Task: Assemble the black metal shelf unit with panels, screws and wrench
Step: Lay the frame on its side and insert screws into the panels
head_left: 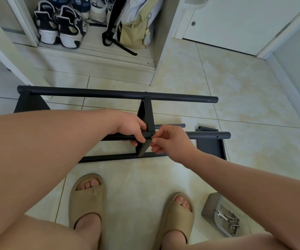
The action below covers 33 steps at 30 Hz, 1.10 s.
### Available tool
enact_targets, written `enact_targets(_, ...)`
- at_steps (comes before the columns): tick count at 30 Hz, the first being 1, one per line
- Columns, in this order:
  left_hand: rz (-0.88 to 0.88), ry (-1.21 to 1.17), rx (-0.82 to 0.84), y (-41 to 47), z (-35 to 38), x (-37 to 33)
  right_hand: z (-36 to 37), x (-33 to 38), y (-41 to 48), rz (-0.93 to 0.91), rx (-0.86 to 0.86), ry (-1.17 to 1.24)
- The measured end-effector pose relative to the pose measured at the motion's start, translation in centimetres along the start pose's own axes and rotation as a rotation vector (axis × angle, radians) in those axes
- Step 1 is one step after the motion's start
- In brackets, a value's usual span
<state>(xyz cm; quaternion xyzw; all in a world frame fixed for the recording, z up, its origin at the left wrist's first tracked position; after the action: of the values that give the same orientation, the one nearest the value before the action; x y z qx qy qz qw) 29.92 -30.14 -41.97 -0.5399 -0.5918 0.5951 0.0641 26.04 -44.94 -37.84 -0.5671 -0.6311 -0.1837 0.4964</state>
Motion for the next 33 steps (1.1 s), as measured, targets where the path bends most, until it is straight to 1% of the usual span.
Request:
enact_targets(7,-0.005,-0.002,0.018,-0.22,-0.03,-0.14,0.45,0.4,0.1,0.004,-0.023,-0.066)
enact_targets(16,-0.009,0.007,0.022,-0.03,-0.1,-0.03,0.51,0.42,-0.05,0.074,-0.052,0.061)
enact_targets(21,-0.009,-0.002,0.02,0.09,-0.03,0.12,0.61,0.64,0.14,0.047,-0.029,-0.053)
enact_targets(25,-0.017,-0.001,0.011,0.24,-0.08,0.22,0.51,0.32,0.02,0.096,-0.068,0.071)
enact_targets(27,-0.021,-0.002,0.009,0.25,-0.07,0.24,0.48,0.29,-0.03,0.08,-0.066,0.073)
enact_targets(30,-0.016,-0.007,0.01,0.18,-0.05,0.16,0.43,0.55,0.09,0.023,-0.024,-0.029)
enact_targets(33,-0.014,-0.013,0.01,0.12,-0.07,0.15,0.3,0.6,0.1,0.011,-0.015,-0.018)
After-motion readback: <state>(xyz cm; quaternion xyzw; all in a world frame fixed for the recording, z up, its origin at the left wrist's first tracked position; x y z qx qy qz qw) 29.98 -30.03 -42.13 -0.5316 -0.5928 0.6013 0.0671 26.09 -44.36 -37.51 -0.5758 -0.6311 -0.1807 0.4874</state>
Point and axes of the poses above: each hand's wrist, its own y-axis towards the middle knuckle, its own z-axis out of the palm, x = y × z, the point moved 6 cm from there along y, towards the middle knuckle, and after that the axes turned 9 degrees about -z, right-handed, at the moved point
